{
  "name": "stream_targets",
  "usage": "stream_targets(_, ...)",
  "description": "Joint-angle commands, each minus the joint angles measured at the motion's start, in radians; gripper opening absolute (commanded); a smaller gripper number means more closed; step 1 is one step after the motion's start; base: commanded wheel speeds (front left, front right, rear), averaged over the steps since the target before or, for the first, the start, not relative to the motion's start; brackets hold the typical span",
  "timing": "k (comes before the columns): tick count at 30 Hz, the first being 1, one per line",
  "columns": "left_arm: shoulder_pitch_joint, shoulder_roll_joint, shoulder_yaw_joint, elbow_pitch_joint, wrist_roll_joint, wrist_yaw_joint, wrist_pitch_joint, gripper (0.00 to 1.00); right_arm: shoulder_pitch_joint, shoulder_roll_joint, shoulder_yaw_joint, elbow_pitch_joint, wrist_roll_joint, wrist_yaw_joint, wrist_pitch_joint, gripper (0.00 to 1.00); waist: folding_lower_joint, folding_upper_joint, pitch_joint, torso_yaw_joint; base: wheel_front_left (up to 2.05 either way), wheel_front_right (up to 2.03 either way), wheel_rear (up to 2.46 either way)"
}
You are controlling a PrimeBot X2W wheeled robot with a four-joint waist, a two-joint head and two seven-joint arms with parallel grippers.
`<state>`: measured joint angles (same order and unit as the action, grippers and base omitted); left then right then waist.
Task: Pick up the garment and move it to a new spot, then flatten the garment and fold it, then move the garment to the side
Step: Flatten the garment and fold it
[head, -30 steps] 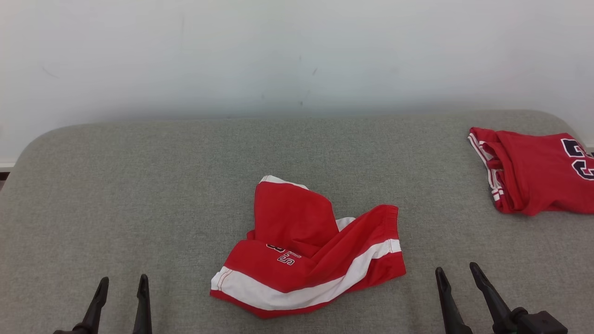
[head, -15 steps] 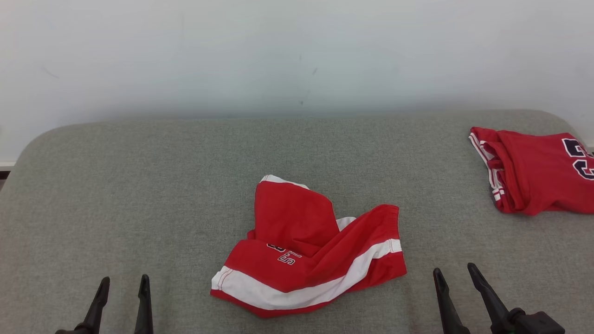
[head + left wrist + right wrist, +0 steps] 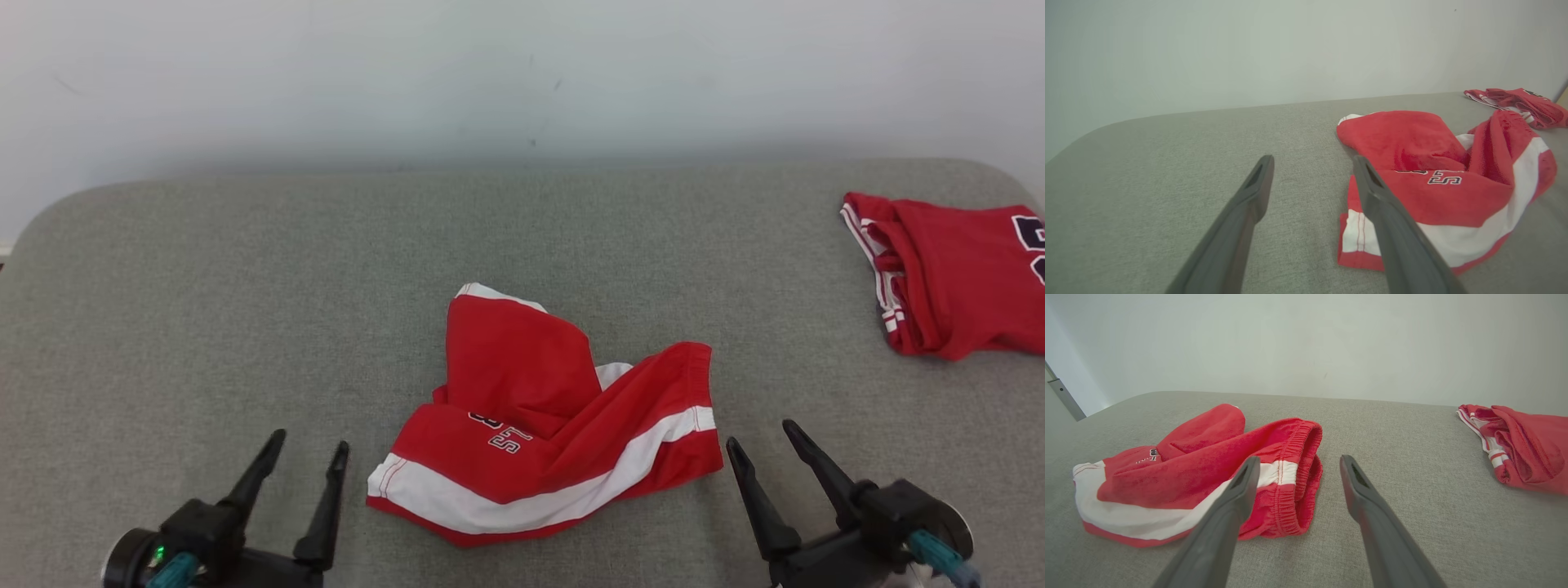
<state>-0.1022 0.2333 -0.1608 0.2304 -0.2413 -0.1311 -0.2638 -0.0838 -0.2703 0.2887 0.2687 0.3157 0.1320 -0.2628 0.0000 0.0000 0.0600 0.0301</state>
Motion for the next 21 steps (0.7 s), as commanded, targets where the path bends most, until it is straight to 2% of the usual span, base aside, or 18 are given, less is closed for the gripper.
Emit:
stream_targets(1,-0.022,0.013,-0.024,0.017,-0.014,0.002,0.0,1.0,-0.024,-0.013,0.015,0.016,0.009,-0.003,0.002,1.0,0.0,0.0,0.021,-0.002,0.0,0.0,0.0)
stream_targets(7,-0.113,0.064,-0.197,0.136,-0.092,0.002,0.0,1.0,-0.136,-0.046,0.136,0.125,0.068,-0.003,0.001,1.0,0.0,0.0,0.064,-0.007,0.0,0.0,0.0)
stream_targets(12,-0.177,0.081,-0.296,0.233,-0.16,0.002,0.0,1.0,-0.216,-0.055,0.23,0.206,0.122,-0.003,-0.001,1.0,0.0,0.0,0.092,-0.011,0.0,0.0,0.0)
stream_targets(21,-0.238,0.072,-0.363,0.32,-0.224,0.002,0.0,1.0,-0.289,-0.063,0.312,0.243,0.179,-0.003,-0.003,1.0,0.0,0.0,0.115,-0.008,0.0,0.0,0.0)
